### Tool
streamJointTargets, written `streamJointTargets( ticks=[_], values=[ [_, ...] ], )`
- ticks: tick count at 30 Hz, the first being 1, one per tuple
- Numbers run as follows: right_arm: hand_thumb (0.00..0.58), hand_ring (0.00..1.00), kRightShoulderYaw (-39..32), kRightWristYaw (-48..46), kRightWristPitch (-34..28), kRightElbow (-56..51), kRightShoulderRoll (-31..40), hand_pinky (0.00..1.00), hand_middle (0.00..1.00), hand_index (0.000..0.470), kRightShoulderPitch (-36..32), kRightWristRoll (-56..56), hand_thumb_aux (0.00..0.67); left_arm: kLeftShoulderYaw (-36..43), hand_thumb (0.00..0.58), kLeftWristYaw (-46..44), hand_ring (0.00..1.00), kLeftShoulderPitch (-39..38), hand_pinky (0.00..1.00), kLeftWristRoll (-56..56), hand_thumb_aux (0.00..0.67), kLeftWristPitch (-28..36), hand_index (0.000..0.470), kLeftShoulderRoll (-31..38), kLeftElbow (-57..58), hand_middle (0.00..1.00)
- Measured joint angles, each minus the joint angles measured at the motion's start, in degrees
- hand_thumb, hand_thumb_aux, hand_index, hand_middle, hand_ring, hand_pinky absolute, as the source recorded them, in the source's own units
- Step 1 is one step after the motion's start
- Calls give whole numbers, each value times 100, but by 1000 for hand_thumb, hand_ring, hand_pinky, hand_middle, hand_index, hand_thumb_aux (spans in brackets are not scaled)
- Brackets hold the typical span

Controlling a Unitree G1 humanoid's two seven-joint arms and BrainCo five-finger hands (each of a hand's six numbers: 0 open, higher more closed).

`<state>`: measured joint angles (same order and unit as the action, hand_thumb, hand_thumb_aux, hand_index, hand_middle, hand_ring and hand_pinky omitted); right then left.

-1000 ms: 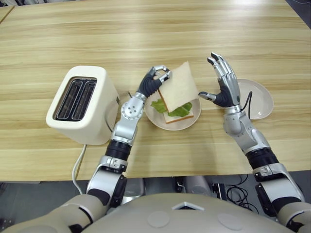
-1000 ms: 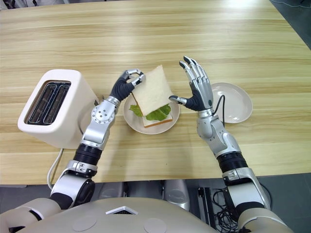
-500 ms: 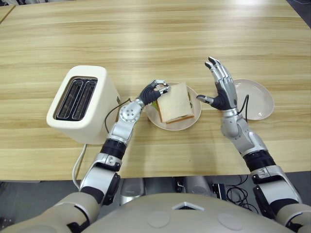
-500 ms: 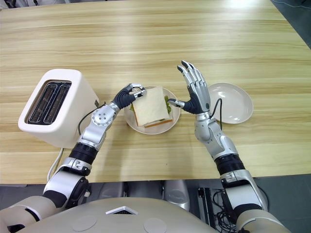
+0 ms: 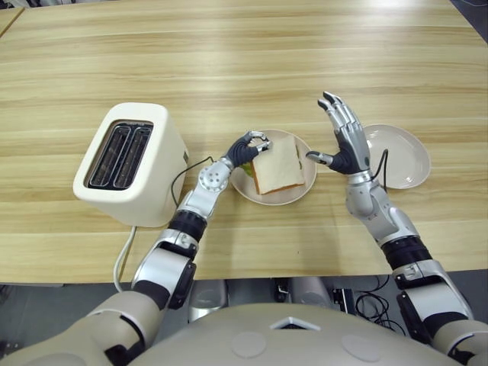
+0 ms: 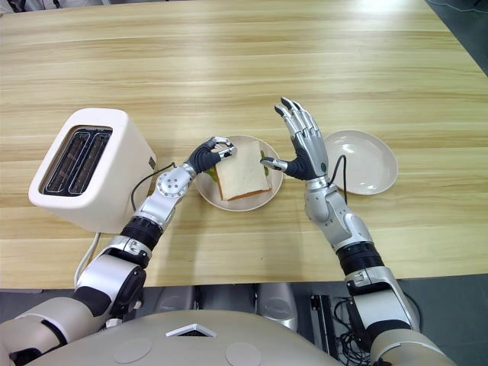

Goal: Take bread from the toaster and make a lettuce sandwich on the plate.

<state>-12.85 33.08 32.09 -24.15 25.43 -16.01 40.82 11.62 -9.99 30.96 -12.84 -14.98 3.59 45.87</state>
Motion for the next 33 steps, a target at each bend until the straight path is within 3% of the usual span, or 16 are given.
streamJointTargets(
  ticks=[9,20,27,33],
  values=[
    [0,0,-174,-44,60,-1,-42,0,0,0,4,109,0,-2,580,204,1000,242,1000,-63,670,-347,460,-11,771,1000],
    [0,0,-1045,-735,882,0,263,0,0,0,123,578,0,164,580,441,1000,474,1000,-285,670,-558,460,-25,1225,1000],
    [0,0,-1352,-1306,619,-480,226,0,0,0,28,817,0,211,580,481,1000,621,1000,-355,670,-597,460,-35,1416,1000],
    [0,0,-1680,-1487,351,-1061,-43,0,0,0,-559,989,0,176,580,631,1000,659,1000,-404,670,-548,460,18,1657,1000]
  ],
)
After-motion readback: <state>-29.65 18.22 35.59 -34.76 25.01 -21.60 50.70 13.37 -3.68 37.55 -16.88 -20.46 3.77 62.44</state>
